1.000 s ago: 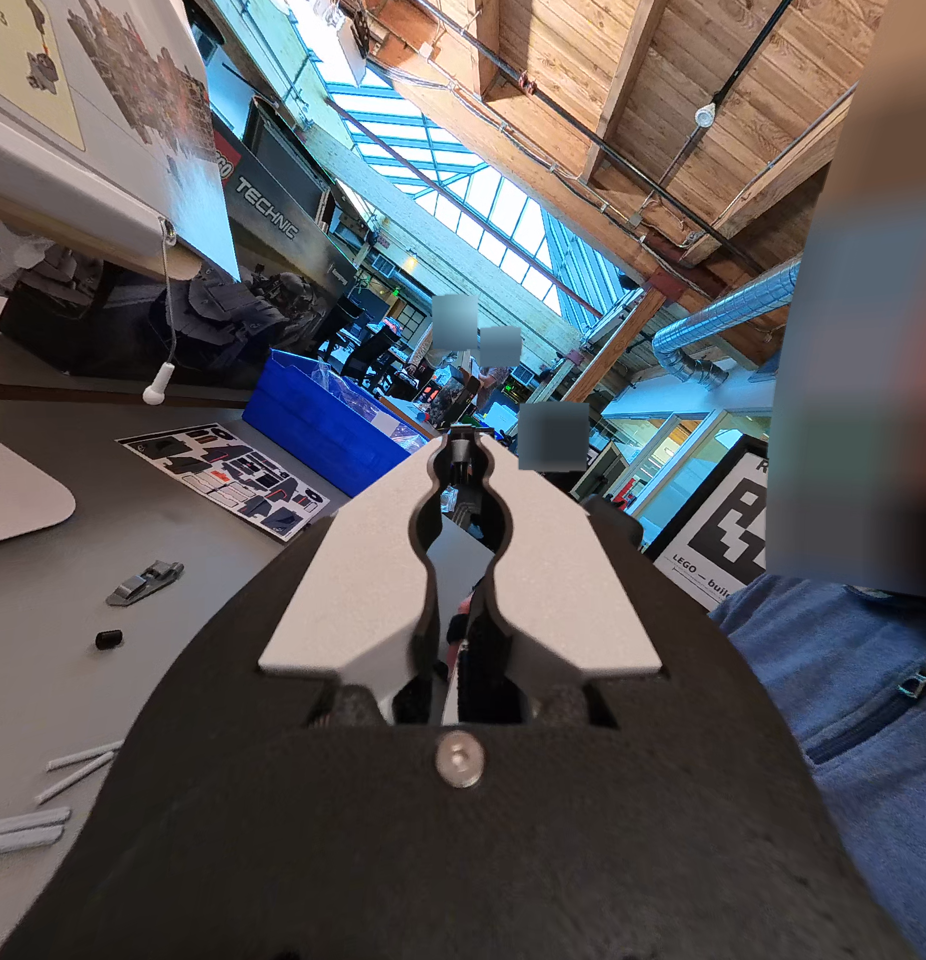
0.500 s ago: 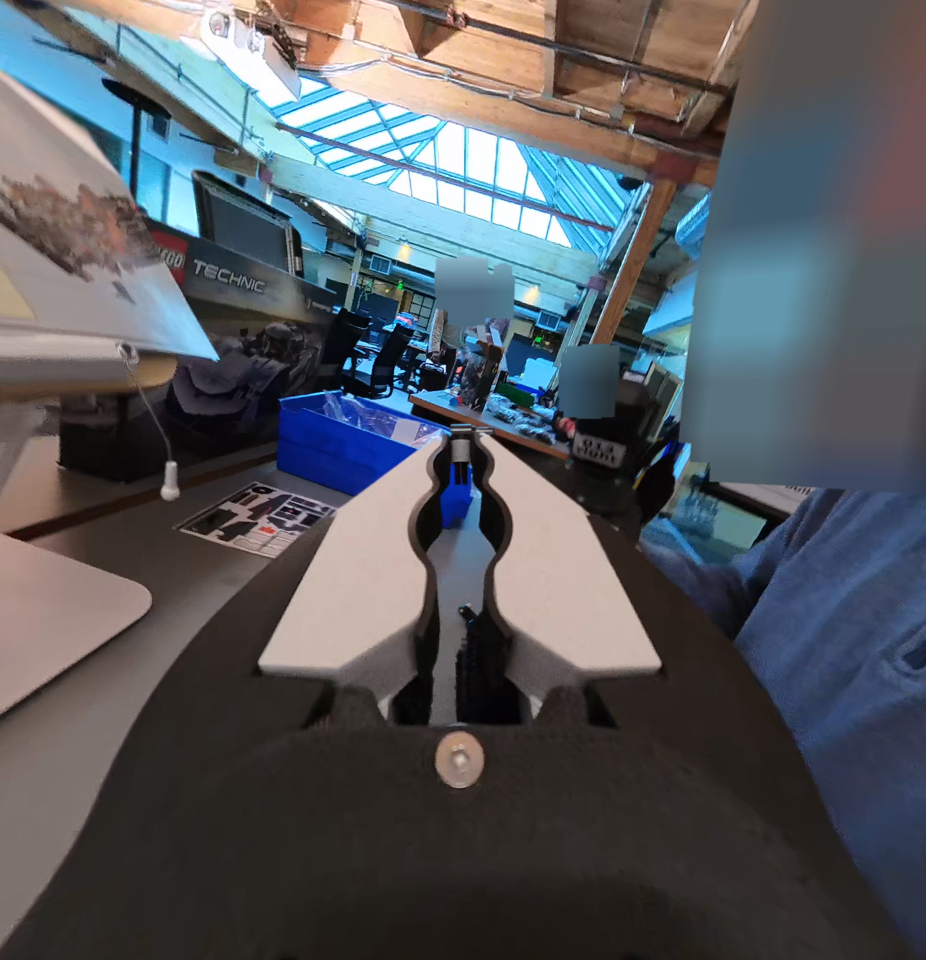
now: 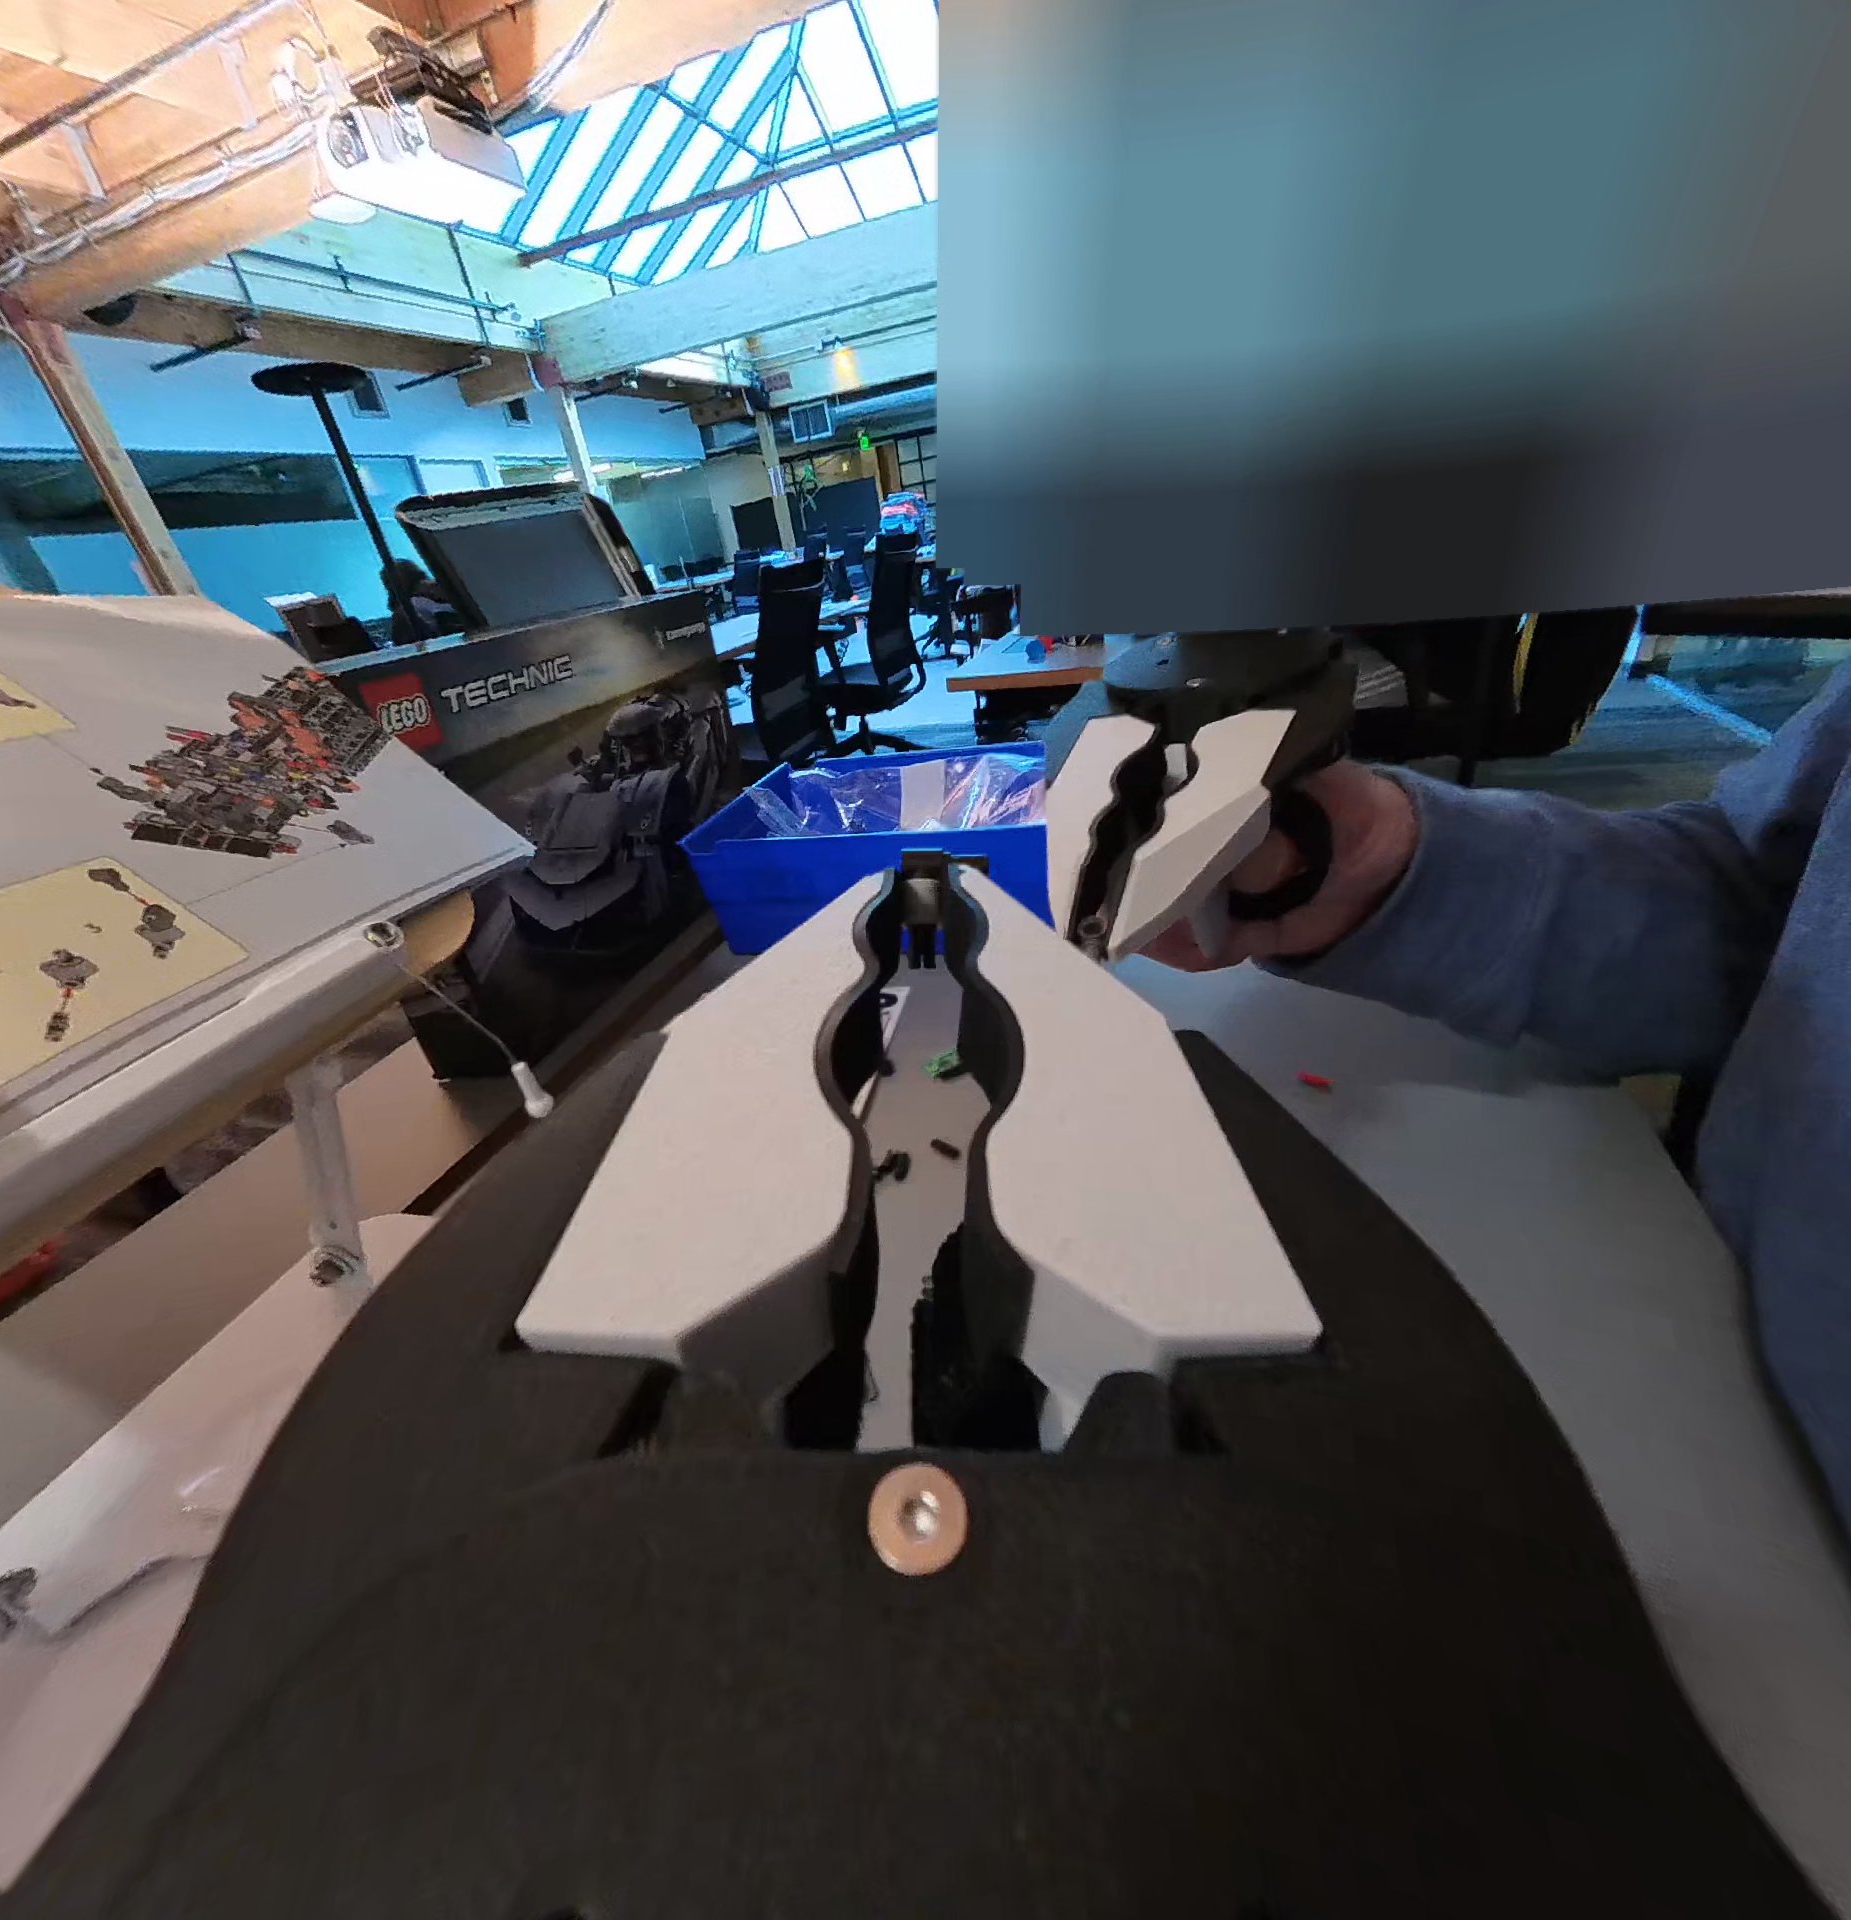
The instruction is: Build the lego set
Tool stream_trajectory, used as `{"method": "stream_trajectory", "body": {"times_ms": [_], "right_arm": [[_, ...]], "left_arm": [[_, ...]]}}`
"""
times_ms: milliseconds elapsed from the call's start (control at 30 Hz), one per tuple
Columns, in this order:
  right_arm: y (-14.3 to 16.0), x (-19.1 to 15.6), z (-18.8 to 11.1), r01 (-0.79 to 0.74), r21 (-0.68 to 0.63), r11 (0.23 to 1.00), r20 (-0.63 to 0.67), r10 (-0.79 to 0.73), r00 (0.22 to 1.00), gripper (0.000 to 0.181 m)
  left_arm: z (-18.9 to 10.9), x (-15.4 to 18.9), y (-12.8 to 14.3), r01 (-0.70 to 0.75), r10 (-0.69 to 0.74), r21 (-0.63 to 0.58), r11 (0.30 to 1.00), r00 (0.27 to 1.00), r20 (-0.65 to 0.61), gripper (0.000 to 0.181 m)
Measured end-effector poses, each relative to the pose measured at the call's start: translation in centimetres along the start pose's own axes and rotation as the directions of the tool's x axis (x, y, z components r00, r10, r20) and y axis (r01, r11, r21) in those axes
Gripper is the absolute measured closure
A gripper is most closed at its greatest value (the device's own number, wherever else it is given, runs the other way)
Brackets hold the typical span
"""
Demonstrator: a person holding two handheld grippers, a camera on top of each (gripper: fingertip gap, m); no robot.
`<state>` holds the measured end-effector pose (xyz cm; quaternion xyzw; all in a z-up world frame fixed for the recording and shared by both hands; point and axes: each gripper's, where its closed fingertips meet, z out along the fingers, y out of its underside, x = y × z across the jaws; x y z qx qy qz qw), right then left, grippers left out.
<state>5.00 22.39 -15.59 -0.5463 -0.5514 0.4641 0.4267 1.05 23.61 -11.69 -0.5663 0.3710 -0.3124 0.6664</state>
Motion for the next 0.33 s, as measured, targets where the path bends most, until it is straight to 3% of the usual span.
{"method": "stream_trajectory", "body": {"times_ms": [167,267,333], "right_arm": [[-1.1,0.1,0.1,0.008,0.024,1.000,-0.004,-0.008,1.000,0.177],[-1.7,0.1,0.3,0.017,0.034,0.999,-0.002,-0.017,1.000,0.177],[-2.0,0.1,0.5,0.025,0.039,0.999,0.001,-0.025,1.000,0.177]], "left_arm": [[-0.9,-2.0,-1.0,0.276,-0.276,0.149,0.950,0.961,-0.020,0.176],[-2.0,-3.3,-2.3,0.515,-0.496,0.291,0.806,0.857,-0.140,0.176],[-2.4,-4.0,-2.6,0.590,-0.558,0.338,0.733,0.806,-0.196,0.176]]}}
